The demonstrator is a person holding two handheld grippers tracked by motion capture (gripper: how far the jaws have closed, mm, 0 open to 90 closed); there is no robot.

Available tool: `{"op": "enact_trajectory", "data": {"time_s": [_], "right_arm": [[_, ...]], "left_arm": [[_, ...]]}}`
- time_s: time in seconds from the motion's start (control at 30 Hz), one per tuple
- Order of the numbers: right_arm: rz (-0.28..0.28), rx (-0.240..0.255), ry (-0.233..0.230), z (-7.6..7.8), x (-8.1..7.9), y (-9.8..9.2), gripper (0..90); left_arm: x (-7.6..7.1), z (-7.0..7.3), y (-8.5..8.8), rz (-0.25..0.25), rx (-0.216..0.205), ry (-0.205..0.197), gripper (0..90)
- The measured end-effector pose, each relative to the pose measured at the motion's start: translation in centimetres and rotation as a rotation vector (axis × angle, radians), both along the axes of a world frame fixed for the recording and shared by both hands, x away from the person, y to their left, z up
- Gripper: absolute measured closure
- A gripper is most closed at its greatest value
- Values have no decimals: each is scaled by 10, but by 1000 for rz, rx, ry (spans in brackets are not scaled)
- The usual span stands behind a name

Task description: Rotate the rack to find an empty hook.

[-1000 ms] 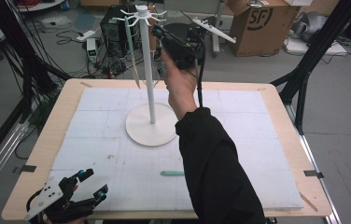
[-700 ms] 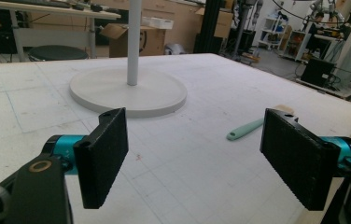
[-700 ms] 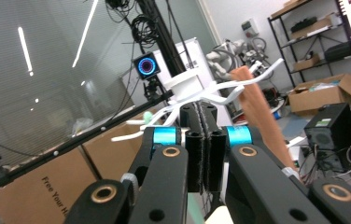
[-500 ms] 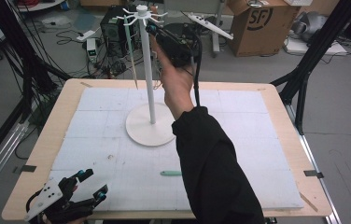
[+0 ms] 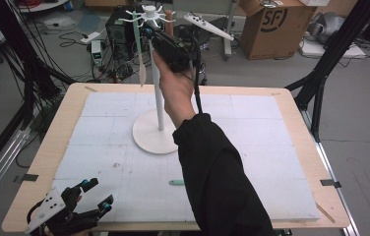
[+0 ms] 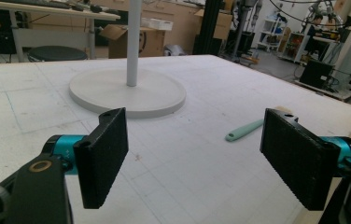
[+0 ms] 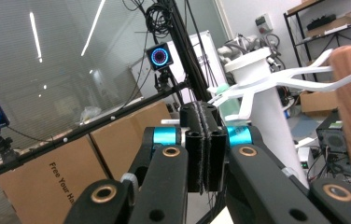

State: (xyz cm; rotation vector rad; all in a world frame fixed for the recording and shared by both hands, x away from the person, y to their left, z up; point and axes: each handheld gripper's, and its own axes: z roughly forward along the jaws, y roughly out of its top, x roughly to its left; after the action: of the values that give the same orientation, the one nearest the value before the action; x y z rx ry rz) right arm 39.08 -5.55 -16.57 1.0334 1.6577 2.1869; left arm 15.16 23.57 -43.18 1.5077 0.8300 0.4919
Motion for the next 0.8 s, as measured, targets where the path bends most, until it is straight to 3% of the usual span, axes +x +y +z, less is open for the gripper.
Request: {"op": "enact_trajectory", "data": {"time_s": [0.27, 0.5, 0.57, 0.63, 0.7, 0.8], "right_arm": [[8, 4, -3, -4, -8, -6, 889], [4, -19, -5, -20, -21, -20, 625], [26, -17, -7, -25, -24, -26, 575], [5, -42, -1, -28, -26, -30, 476], [-2, -73, 21, -32, -27, -35, 421], [1, -70, 13, -40, -31, -43, 352]], "left_arm": [[-1, -1, 2, 12, 4, -1, 240], [-3, 0, 1, 10, 23, -6, 240], [-3, 0, 0, 11, 21, -8, 240], [-4, 0, -1, 12, 22, -9, 240], [-4, 0, -1, 13, 24, -10, 240], [-3, -1, 1, 18, 24, -6, 240]]}}
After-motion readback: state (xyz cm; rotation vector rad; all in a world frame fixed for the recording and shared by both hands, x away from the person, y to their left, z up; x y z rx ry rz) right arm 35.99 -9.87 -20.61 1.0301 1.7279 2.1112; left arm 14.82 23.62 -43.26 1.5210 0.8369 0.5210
